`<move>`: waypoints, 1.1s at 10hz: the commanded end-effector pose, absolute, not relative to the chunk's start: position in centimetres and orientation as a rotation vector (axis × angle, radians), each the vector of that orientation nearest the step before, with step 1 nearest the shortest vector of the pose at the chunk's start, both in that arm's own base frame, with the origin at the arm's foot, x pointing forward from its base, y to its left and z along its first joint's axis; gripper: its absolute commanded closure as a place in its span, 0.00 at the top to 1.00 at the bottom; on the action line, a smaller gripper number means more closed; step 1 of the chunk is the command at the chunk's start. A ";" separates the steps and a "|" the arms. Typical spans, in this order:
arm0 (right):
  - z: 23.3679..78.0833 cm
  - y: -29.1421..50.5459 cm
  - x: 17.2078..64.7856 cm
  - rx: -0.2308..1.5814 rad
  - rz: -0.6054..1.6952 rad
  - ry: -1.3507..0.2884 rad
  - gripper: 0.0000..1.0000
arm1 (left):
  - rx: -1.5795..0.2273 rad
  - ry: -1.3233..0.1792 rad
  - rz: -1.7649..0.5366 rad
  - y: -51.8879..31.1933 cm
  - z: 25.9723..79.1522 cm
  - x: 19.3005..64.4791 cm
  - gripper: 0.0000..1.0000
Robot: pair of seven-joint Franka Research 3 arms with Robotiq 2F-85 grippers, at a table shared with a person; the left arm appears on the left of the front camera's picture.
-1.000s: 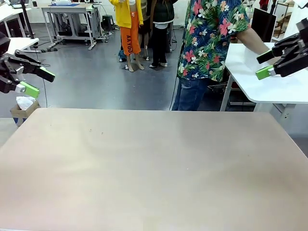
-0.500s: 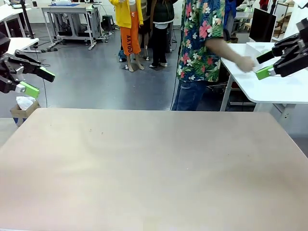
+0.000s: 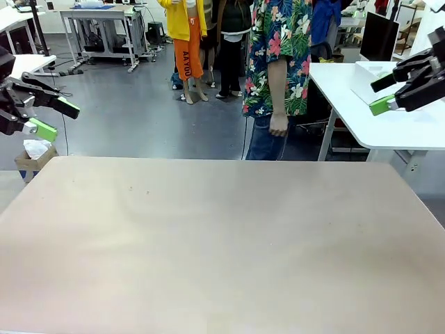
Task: Stack the cups and store them in the basket.
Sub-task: Place the stack of Reusable plastic cups into the Pantry Basket.
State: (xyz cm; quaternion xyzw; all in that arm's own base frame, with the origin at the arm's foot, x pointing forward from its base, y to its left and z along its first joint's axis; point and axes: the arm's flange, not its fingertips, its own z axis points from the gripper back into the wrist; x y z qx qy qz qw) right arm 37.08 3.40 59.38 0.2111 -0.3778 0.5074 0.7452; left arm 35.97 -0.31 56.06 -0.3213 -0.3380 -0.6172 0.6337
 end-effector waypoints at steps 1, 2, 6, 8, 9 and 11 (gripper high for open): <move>59.4 3.4 37.3 0.472 1.112 -0.847 1.00 | -0.752 -0.778 -1.399 -0.4 56.4 36.0 1.00; 59.4 3.4 37.3 0.472 1.112 -0.847 1.00 | -0.752 -0.778 -1.399 -0.4 56.4 36.0 1.00; 59.4 3.4 37.3 0.472 1.112 -0.847 1.00 | -0.752 -0.778 -1.399 -0.4 56.4 36.0 1.00; 59.4 3.4 37.3 0.472 1.112 -0.847 1.00 | -0.752 -0.778 -1.399 -0.4 56.4 36.0 1.00; 59.4 3.4 37.3 0.472 1.112 -0.847 1.00 | -0.752 -0.778 -1.399 -0.4 56.4 36.0 1.00; 59.4 3.4 37.3 0.472 1.112 -0.847 1.00 | -0.752 -0.778 -1.399 -0.4 56.4 36.0 1.00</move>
